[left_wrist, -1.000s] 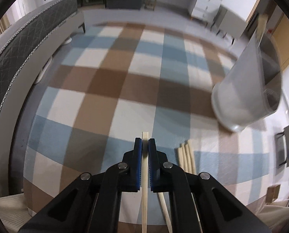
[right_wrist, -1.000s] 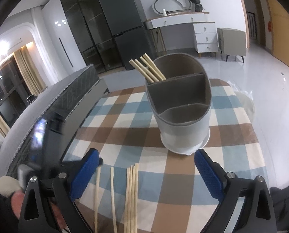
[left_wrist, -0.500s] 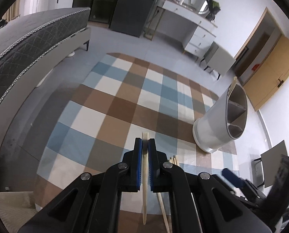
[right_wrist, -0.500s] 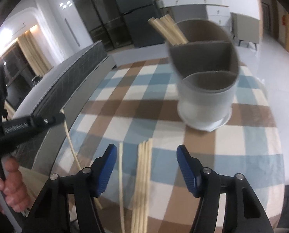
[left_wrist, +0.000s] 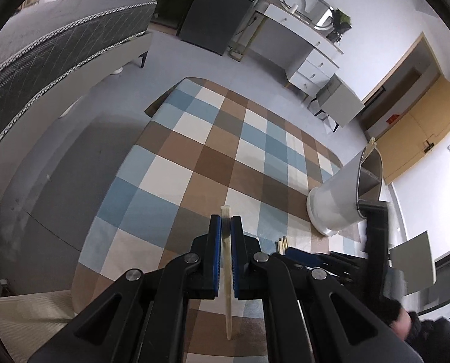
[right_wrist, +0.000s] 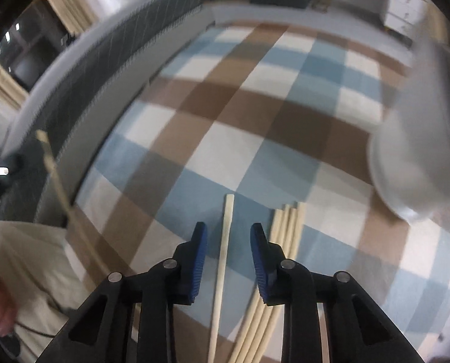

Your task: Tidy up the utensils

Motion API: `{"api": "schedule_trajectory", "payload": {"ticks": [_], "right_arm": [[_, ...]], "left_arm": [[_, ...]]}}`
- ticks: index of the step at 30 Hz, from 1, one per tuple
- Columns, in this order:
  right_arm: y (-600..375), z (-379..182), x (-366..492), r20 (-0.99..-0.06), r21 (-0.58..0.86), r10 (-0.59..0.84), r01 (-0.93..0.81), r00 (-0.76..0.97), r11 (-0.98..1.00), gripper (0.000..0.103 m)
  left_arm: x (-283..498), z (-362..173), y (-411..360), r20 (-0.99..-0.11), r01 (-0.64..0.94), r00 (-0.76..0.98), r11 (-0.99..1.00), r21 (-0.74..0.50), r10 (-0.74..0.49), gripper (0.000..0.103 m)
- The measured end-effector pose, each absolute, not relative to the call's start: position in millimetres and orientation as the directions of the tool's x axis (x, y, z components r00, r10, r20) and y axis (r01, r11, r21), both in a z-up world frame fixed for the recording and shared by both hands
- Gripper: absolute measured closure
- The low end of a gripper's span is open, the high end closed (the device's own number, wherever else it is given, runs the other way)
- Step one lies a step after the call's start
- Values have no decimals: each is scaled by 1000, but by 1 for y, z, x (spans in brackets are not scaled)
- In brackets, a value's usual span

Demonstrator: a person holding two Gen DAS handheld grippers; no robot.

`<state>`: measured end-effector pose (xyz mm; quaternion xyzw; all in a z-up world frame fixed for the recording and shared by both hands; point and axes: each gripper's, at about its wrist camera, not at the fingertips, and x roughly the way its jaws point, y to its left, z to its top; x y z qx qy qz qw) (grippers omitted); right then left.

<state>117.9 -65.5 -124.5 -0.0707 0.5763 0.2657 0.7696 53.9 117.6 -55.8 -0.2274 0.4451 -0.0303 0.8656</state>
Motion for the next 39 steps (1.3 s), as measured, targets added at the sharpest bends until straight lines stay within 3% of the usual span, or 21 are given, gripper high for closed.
{"api": "schedule_trajectory", "payload": {"ticks": [11, 14, 16, 21, 23, 25, 26, 31, 39], "right_arm": [[-23, -151, 128, -967, 66, 195, -573, 167, 817, 76], [-21, -151, 122, -962, 24, 176, -575, 210, 818, 86], [-23, -150, 119, -956, 17, 178, -563, 232, 826, 97], [-33, -150, 113, -943, 14, 193, -546, 271, 838, 97], [-40, -144, 112, -932, 49, 227, -520, 283, 853, 98], [-51, -131, 116, -908, 111, 285, -479, 307, 871, 98], [-56, -124, 119, -896, 139, 308, -457, 320, 878, 98], [-94, -97, 114, -804, 316, 446, -353, 394, 881, 98], [-138, -87, 107, -691, 461, 541, -285, 479, 840, 98]], "left_arm": [[52, -54, 134, -748, -179, 617, 882, -435, -244, 102], [53, -56, 139, -750, -192, 613, 874, -447, -249, 102], [53, -57, 140, -751, -193, 608, 870, -454, -257, 102], [57, -63, 152, -776, -224, 571, 859, -461, -268, 102], [61, -73, 164, -812, -282, 531, 853, -440, -243, 97], [63, -85, 176, -836, -335, 493, 833, -440, -243, 66], [63, -92, 184, -848, -373, 477, 821, -433, -231, 60], [70, -114, 192, -892, -453, 422, 815, -361, -160, 51], [97, -148, 170, -954, -465, 291, 862, -200, -64, 51]]}}
